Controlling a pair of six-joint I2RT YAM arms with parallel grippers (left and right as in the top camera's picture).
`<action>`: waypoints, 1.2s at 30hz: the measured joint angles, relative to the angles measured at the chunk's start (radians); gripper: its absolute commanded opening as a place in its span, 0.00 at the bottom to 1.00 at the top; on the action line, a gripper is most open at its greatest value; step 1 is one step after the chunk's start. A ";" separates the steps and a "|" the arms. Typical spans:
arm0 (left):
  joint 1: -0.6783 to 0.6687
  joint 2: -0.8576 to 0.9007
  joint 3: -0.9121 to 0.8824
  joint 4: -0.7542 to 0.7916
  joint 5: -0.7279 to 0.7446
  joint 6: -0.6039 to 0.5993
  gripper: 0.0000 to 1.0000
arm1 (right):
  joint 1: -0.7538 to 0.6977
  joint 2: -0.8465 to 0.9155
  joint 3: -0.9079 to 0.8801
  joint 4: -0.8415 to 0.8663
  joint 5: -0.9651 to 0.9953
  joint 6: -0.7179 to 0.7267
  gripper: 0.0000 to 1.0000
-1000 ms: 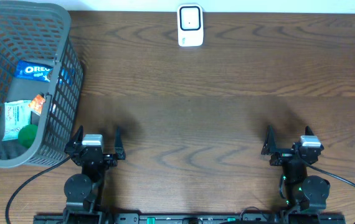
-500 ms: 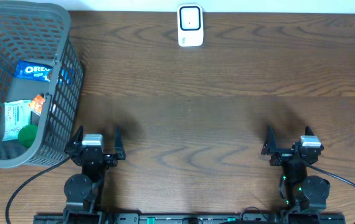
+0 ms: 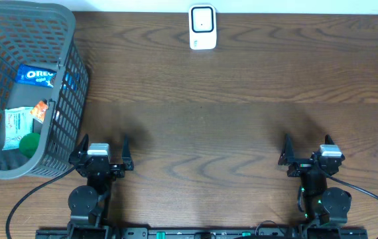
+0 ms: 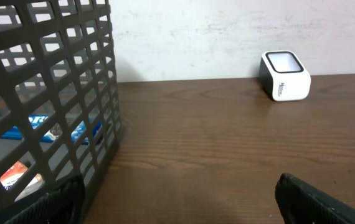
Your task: Scan the item barcode
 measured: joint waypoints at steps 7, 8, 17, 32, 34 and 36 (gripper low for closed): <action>0.000 0.000 0.000 0.000 0.000 0.000 0.98 | 0.000 0.000 0.000 0.000 0.000 0.000 0.99; 0.000 0.000 0.000 0.000 0.000 0.000 0.98 | 0.000 0.000 0.000 0.000 0.000 0.000 0.99; 0.000 0.000 0.000 0.000 0.000 0.000 0.98 | 0.000 0.000 0.000 0.000 0.000 0.000 0.99; 0.000 0.000 0.000 -0.001 0.059 -0.027 0.98 | 0.000 0.000 0.000 0.000 0.000 0.000 0.99; 0.000 0.001 0.004 -0.005 0.095 -0.035 0.98 | 0.000 0.000 0.000 0.000 0.000 0.000 0.99; 0.000 0.008 0.015 -0.021 0.125 -0.041 0.98 | 0.000 0.000 0.000 0.000 0.000 0.000 0.99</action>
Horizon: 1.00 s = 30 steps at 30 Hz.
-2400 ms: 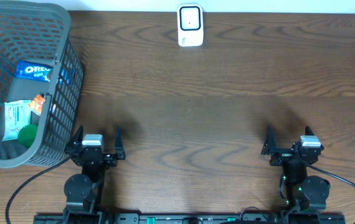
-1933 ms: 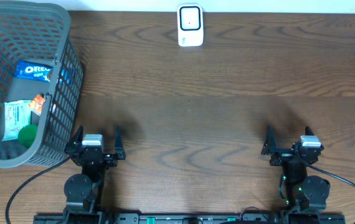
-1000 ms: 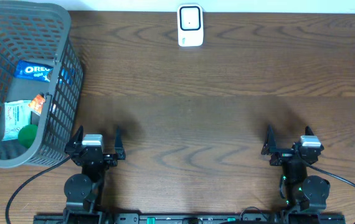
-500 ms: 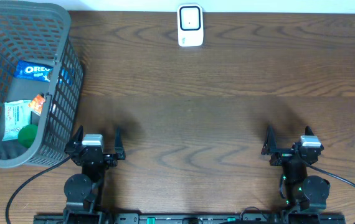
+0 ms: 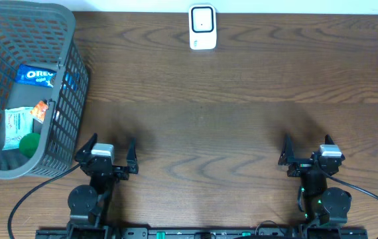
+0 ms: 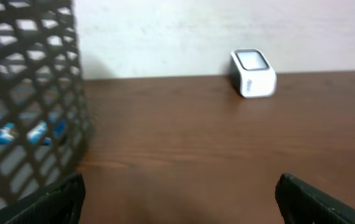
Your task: Scan the item barcode
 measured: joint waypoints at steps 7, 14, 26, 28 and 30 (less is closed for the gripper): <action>0.000 0.160 0.207 -0.054 0.050 -0.050 0.98 | 0.000 0.001 0.000 0.000 0.000 0.000 0.99; 0.000 0.473 0.709 -0.438 0.089 -0.127 0.98 | 0.000 0.001 0.000 0.000 0.003 0.000 0.99; 0.000 0.782 1.332 -0.983 0.182 -0.137 0.98 | 0.000 0.001 0.000 0.000 0.008 0.000 0.99; 0.000 0.853 1.482 -1.075 0.111 -0.153 0.98 | 0.000 0.001 0.000 -0.001 0.008 0.000 0.99; 0.000 0.942 1.656 -1.181 0.024 -0.168 0.98 | 0.000 0.001 0.000 -0.001 0.008 0.000 0.99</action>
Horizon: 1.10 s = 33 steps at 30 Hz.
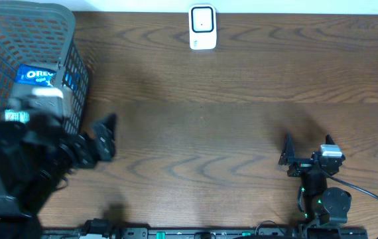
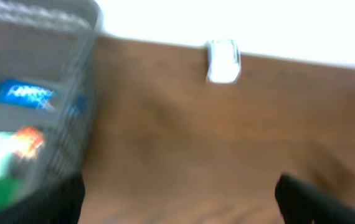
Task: Scan the item barcode
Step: 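Reach the left gripper into the basket and grasp the green-lidded jar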
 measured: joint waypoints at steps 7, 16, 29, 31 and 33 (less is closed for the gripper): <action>0.113 0.402 0.628 -0.375 -0.156 -0.023 0.98 | 0.000 0.000 0.000 0.000 0.000 0.000 0.99; 0.496 0.679 0.806 -0.377 -0.176 -0.087 0.98 | 0.000 0.000 0.000 0.000 0.000 0.000 0.99; 0.679 0.735 0.489 -0.376 -0.179 -0.144 0.98 | 0.000 0.000 0.000 0.000 0.000 0.000 0.99; 0.679 0.737 0.401 -0.373 -0.180 -0.145 0.98 | 0.000 0.000 0.000 0.000 0.000 0.000 0.99; 0.679 0.738 0.311 -0.358 -0.180 -0.147 0.98 | 0.000 0.000 0.000 0.000 0.000 0.000 0.99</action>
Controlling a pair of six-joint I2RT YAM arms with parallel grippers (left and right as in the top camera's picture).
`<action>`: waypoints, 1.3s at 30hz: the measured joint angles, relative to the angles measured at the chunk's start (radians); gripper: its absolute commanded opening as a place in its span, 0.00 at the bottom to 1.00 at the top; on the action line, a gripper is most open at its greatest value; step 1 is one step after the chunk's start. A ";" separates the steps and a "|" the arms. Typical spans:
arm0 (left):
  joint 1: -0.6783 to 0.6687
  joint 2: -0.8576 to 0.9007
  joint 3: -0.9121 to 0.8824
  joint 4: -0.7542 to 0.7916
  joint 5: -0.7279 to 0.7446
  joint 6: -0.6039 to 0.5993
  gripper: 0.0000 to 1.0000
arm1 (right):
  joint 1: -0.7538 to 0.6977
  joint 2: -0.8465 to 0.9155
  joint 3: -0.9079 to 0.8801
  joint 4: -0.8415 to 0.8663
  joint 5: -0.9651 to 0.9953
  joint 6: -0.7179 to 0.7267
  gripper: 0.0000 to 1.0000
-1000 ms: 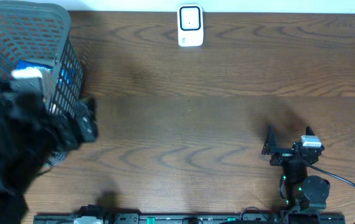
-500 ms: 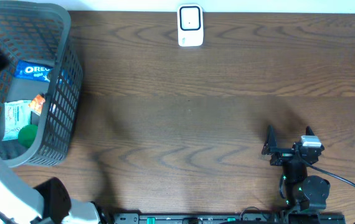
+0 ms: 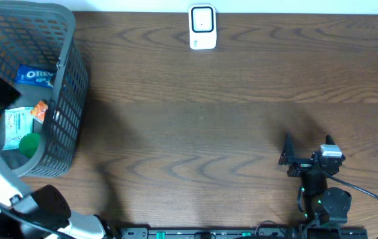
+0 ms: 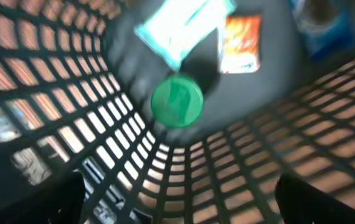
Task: Scan the item barcode
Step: 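Reach the left gripper into the basket and grasp the green-lidded jar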
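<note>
A grey mesh basket (image 3: 69,79) at the table's left holds a blue Oreo pack (image 3: 35,74), a pale green packet (image 4: 184,25), an orange packet (image 4: 240,43) and a green round-topped item (image 4: 176,101). My left gripper (image 4: 180,202) hangs open over the basket's inside, looking down on the green item, with nothing between its fingers (image 4: 47,199). The left arm rises blurred at the lower left. The white barcode scanner (image 3: 202,26) stands at the table's far edge. My right gripper (image 3: 306,149) rests open near the front edge.
The basket's walls (image 4: 277,162) surround the left gripper on all sides. Bare brown tabletop (image 3: 209,119) lies between the basket, the scanner and the right arm. Cables run along the front edge (image 3: 375,199).
My left gripper was raised beside the basket's right wall, facing the table and scanner. Now it is over the basket, pointing down at the items inside. The right arm has not moved.
Both arms rested at the front edge, grippers open. Then the left gripper had turned slightly rightward at its rest place. After that it was lifted up next to the basket, and now it hangs open above the basket's contents.
</note>
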 measured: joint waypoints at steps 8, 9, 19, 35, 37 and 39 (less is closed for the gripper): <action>0.000 0.001 -0.262 0.127 0.001 0.000 0.98 | 0.000 0.000 0.000 0.000 0.000 0.000 0.99; 0.000 0.001 -0.279 0.136 0.001 0.000 0.98 | 0.000 0.000 0.000 0.000 0.000 0.000 0.99; 0.000 0.001 -0.447 0.269 -0.020 0.000 0.98 | 0.000 0.000 0.000 0.000 0.000 0.000 0.99; 0.027 0.001 -0.602 0.404 -0.034 0.000 0.98 | 0.000 0.000 0.000 0.000 0.000 0.000 0.99; 0.027 0.001 -0.602 0.417 -0.034 0.000 0.98 | 0.000 0.000 0.000 0.000 0.000 0.000 0.99; 0.027 0.001 -0.602 0.430 -0.034 0.000 0.98 | 0.000 0.000 0.000 0.000 0.000 0.000 0.99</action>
